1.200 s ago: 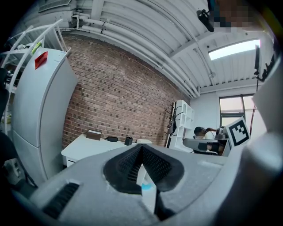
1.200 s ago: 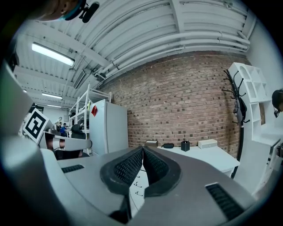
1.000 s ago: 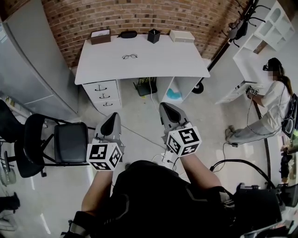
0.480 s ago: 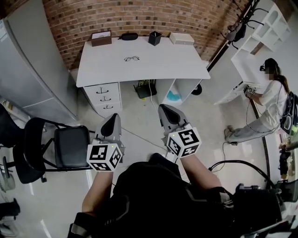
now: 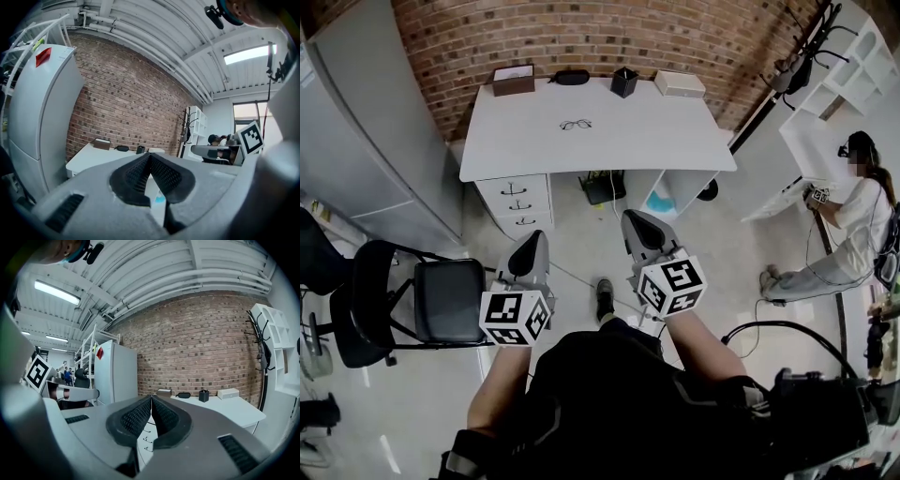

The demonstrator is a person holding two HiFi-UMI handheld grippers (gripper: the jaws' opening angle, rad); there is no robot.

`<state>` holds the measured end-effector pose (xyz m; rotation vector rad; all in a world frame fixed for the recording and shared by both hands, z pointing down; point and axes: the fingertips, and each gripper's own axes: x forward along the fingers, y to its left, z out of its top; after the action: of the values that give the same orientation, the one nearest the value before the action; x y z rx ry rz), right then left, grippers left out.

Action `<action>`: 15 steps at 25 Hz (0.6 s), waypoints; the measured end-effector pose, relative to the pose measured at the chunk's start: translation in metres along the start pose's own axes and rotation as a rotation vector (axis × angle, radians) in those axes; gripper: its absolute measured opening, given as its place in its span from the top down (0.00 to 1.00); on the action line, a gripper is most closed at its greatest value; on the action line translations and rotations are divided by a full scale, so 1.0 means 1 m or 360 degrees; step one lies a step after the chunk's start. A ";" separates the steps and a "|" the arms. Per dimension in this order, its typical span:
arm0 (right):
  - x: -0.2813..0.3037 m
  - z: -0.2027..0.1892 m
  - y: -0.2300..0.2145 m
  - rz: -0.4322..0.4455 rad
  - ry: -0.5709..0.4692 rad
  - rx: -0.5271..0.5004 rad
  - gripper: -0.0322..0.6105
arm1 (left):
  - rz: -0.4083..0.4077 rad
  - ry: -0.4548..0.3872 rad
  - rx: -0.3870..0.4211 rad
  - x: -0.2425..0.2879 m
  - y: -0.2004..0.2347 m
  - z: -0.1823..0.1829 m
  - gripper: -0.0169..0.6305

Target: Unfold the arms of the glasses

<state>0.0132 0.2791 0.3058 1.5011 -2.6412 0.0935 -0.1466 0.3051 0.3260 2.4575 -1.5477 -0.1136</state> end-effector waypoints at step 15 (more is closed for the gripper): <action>0.090 0.007 -0.102 0.0063 0.0000 0.0050 0.94 | 0.0073 0.0049 0.0015 0.129 0.016 0.011 0.96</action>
<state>0.0547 0.1490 0.3094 1.4577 -2.6823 0.1388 -0.1068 0.1812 0.3273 2.4176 -1.5938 -0.0605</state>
